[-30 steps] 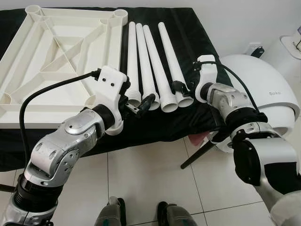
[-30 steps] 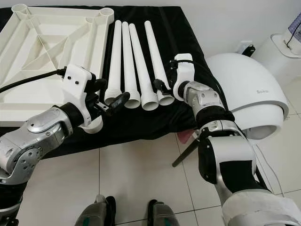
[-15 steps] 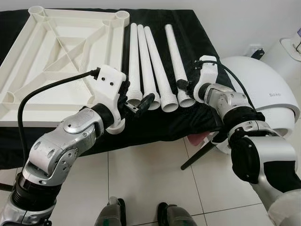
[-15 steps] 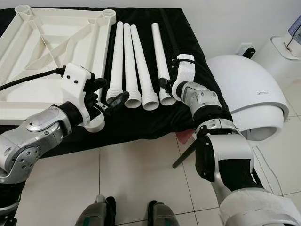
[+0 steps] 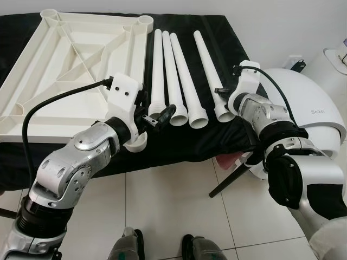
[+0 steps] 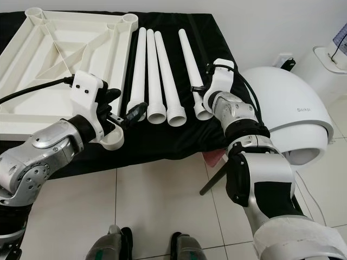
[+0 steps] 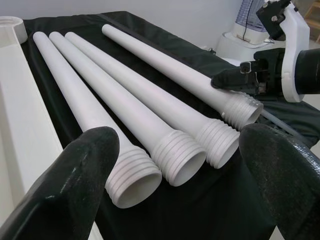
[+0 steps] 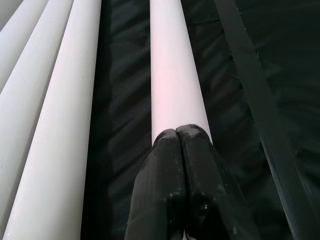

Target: Building children table

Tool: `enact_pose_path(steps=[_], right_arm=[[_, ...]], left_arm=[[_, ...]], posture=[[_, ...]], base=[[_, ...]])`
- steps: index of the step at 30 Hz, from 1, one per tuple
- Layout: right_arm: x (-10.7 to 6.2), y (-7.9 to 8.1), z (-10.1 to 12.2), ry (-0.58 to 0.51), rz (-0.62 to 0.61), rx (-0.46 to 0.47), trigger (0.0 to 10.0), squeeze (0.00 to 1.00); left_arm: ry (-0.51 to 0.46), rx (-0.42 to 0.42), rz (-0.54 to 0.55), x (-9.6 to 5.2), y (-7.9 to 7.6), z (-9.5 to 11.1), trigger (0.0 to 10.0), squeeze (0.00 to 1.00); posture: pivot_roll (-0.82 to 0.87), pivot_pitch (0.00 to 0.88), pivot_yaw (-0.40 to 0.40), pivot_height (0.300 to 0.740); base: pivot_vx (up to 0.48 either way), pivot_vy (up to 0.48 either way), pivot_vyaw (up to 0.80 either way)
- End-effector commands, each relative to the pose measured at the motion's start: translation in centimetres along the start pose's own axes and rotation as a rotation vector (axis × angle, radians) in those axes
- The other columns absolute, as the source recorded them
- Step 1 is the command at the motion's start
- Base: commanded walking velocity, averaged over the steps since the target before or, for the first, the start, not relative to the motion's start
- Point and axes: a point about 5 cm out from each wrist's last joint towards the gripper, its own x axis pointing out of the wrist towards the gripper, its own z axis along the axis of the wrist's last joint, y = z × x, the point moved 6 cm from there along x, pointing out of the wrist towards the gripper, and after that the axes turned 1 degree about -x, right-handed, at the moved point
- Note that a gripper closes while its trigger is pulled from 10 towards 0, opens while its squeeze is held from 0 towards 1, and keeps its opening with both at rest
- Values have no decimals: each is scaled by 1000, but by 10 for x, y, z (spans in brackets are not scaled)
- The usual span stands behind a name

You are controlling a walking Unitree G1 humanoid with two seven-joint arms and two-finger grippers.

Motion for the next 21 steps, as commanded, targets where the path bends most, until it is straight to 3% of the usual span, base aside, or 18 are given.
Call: enact_pose_path(steps=[1,5,6,7,8,12,17,21], right_arm=[[-2,-6,-68,210,-9,-19,10000,0],[-1,-5,-66,197,6,-48,10000,0],[-2,-8,-67,202,-15,-44,10000,729],[-2,-8,-67,202,-15,-44,10000,729],[-2,-14,-68,209,-50,-53,10000,1000],[-3,-20,-70,226,-101,-71,10000,1000],[0,-15,-47,141,-101,-65,10000,1000],[1,-7,-34,110,-58,9,10000,1000]], left_arm=[[-8,8,-151,0,-17,3,10000,0],[-10,10,-156,0,-17,4,10000,0],[-9,10,-155,0,-17,4,10000,0],[-9,10,-155,0,-17,4,10000,0],[-9,10,-154,0,-16,4,10000,0],[-8,6,-151,-1,-15,3,10000,0],[-5,6,-149,-1,-14,2,10000,0],[-6,4,-150,-1,-14,2,10000,0]], posture=[[12,198,-36,740],[10,200,-36,740],[11,200,-36,740],[11,200,-36,740],[10,201,-36,740],[11,201,-36,740],[13,198,-36,740],[12,199,-35,740]], base=[[0,0,0],[0,0,0],[0,0,0],[0,0,0],[0,0,0],[0,0,0],[0,0,0],[0,0,0]])
